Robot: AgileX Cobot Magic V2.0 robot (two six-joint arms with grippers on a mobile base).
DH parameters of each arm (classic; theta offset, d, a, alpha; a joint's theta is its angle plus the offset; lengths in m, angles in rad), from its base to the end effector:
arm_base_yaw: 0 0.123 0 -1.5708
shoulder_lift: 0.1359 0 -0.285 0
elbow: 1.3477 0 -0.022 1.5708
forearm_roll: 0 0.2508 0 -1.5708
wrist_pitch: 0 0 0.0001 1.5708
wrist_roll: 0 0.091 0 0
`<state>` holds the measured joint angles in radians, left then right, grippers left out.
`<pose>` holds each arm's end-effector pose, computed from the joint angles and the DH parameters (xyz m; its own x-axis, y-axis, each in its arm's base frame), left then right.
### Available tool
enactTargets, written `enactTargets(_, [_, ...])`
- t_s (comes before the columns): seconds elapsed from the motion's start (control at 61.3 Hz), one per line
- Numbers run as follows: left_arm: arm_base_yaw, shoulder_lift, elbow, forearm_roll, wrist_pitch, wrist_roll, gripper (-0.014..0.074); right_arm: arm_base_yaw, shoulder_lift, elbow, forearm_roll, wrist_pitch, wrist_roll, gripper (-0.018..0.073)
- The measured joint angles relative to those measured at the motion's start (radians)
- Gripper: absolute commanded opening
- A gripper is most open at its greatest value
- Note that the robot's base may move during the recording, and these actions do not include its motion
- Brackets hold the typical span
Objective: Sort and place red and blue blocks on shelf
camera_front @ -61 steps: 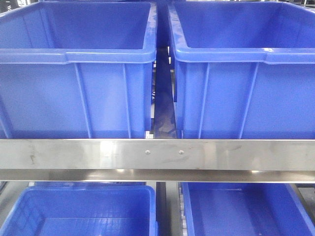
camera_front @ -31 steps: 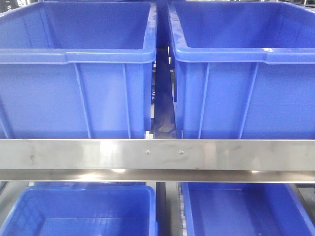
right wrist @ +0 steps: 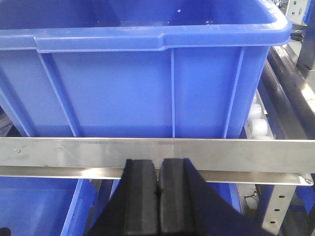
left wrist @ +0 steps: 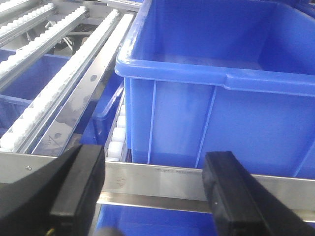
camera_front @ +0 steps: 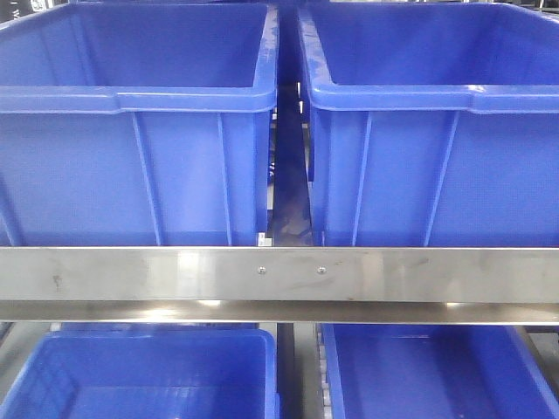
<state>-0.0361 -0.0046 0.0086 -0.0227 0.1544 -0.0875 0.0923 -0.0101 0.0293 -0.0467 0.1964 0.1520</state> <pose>0.0563 -0.0024 0.1965 -0.0750 -0.1071 -0.9914 0.0315 0.9935 -0.1097 0.0561 0.0044 0.1860 -0.1354 0.0939 -0.9863 -0.0692 0.9922 0.1040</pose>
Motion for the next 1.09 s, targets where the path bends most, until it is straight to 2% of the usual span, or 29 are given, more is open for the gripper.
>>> enactTargets(1.093, [0.0, 0.0, 0.0, 0.023, -0.002, 0.0, 0.0085, 0.0, 0.0, 0.0, 0.0, 0.0, 0.0, 0.0071])
